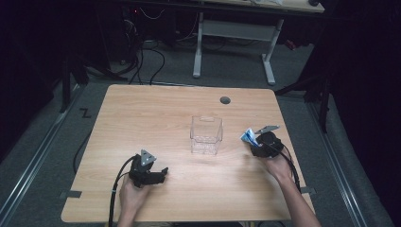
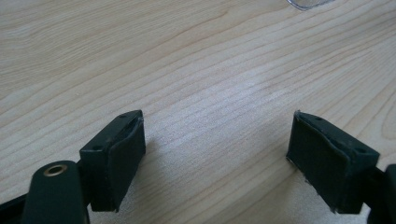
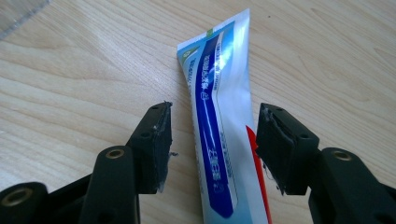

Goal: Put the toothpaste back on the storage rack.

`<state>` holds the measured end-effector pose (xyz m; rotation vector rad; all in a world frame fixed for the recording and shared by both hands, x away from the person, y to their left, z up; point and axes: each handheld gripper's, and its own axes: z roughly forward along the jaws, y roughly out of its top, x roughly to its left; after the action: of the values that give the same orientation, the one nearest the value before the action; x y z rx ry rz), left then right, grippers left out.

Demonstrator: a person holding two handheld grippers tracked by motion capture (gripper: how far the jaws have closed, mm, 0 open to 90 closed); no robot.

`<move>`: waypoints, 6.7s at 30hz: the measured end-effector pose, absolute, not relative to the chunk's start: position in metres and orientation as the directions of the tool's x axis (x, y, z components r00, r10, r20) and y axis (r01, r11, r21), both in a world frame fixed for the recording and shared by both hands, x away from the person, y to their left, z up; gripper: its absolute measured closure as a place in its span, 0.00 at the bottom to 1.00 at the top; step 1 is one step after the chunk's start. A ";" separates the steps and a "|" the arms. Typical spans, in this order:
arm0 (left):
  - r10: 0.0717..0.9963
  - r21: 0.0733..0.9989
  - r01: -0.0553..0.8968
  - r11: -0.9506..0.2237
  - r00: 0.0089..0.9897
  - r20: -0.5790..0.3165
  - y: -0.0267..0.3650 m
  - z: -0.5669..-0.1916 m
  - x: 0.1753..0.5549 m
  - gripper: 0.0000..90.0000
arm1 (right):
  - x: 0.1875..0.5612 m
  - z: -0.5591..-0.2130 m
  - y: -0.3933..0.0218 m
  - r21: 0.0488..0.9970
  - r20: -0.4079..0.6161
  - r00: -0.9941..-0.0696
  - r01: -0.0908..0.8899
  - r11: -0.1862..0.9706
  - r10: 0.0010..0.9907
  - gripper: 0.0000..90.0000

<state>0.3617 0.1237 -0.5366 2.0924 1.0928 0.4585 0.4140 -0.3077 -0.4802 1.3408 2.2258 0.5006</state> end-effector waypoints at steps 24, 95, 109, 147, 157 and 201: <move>0.819 0.735 0.562 -0.380 0.573 -0.015 0.123 -0.537 0.361 0.21 | 0.461 -0.494 -0.297 0.294 -0.281 -0.438 0.808 0.511 0.854 0.69; 0.820 0.736 0.563 -0.377 0.572 -0.018 0.123 -0.537 0.361 0.22 | 0.422 -0.419 -0.326 0.611 0.086 -0.510 0.706 0.359 0.856 0.82; 0.820 0.736 0.563 -0.377 0.572 -0.018 0.123 -0.537 0.361 0.22 | 0.415 -0.404 -0.317 0.693 0.132 -0.562 0.641 0.329 0.817 0.82; 0.820 0.735 0.563 -0.378 0.572 -0.016 0.123 -0.537 0.361 0.22 | 0.402 -0.363 -0.275 0.797 0.158 -0.710 0.502 0.335 0.686 0.82; 0.820 0.735 0.563 -0.378 0.572 -0.016 0.123 -0.537 0.361 0.22 | 0.406 -0.352 -0.263 0.807 0.170 -0.737 0.484 0.337 0.654 0.82; 0.819 0.732 0.562 -0.384 0.574 -0.011 0.123 -0.536 0.361 0.21 | 0.440 -0.317 -0.222 0.873 0.153 -0.734 0.414 0.257 0.662 0.81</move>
<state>0.3608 0.1226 -0.5364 2.0969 1.0977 0.4646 0.4399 -0.2221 -0.3167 1.0013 2.2847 1.4686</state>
